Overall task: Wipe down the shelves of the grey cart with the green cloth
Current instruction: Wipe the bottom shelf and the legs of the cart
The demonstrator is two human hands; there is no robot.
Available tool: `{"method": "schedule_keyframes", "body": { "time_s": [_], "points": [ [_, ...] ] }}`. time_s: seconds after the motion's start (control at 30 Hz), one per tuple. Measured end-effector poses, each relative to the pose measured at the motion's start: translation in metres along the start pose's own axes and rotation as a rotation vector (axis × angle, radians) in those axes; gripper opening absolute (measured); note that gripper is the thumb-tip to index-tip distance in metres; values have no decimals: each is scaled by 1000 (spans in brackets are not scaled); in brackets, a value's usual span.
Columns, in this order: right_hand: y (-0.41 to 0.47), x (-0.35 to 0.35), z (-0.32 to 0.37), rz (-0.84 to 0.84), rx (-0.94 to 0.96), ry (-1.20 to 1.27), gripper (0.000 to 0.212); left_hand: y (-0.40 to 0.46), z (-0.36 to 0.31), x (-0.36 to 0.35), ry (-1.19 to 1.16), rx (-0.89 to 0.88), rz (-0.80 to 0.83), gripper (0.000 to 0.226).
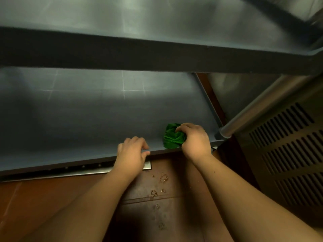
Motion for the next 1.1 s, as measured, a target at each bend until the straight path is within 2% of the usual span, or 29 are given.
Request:
{"method": "schedule_keyframes", "body": {
  "time_s": [0.2, 0.5, 0.6, 0.67, 0.8, 0.93, 1.0, 1.1],
  "points": [
    [-1, 23, -46, -10, -123, -29, 53, 2, 0, 2, -27, 22, 9, 13],
    [-5, 11, -42, 7, -213, 134, 53, -2, 3, 5, -131, 56, -5, 19],
    [-7, -3, -7, 36, -135, 146, 52, 0, 2, 4, -116, 67, 3, 19],
    [-8, -15, 30, 51, -53, 147, 49, 0, 4, 5, -144, 64, -3, 26],
    [-14, -35, 95, 38, 32, 131, 48, -25, 30, 30, -534, 35, -167, 46],
    [-19, -49, 146, -5, 83, 131, 53, -66, 94, 78, -643, 173, -369, 41],
    [-20, -62, 178, 23, 113, 122, 49, -79, 122, 96, -672, 236, -392, 40],
    [-17, -77, 227, 63, 174, 60, 48, -98, 152, 112, -597, 297, -363, 34]
  ]
}}
Point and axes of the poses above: each hand's wrist, its own y-axis towards the middle knuckle, its own x-axis out of the back of the hand, z = x × y, the point moved 9 cm from there along y, towards the middle knuckle, and after that the axes turned 13 degrees about z, right-handed, at the moved point
